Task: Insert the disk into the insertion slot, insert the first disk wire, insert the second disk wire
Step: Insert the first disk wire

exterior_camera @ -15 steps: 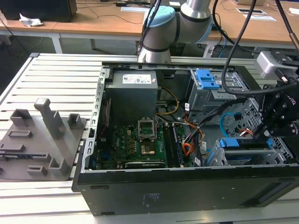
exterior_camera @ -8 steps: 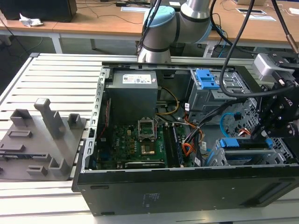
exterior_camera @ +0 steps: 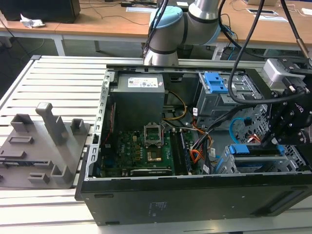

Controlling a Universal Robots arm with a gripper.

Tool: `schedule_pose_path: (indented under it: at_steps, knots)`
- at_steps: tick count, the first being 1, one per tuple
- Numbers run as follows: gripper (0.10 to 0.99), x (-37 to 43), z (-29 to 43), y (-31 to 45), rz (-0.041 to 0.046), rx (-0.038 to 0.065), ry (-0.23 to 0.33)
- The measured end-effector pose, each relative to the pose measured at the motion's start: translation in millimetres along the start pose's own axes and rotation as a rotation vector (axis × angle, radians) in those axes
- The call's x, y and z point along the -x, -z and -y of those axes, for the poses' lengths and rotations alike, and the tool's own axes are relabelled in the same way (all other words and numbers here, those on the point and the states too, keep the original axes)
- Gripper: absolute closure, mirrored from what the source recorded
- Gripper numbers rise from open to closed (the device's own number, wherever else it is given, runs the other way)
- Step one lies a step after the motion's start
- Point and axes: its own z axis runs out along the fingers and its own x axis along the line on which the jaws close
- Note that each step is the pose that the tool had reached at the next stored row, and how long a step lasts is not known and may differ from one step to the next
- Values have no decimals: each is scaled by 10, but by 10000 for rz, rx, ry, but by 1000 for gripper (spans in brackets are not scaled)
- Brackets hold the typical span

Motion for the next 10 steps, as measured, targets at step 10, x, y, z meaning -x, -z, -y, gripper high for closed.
schedule_pose_path:
  at_steps: [10]
  knots:
    - [839, 1, -10, 182, 11, 2, 9]
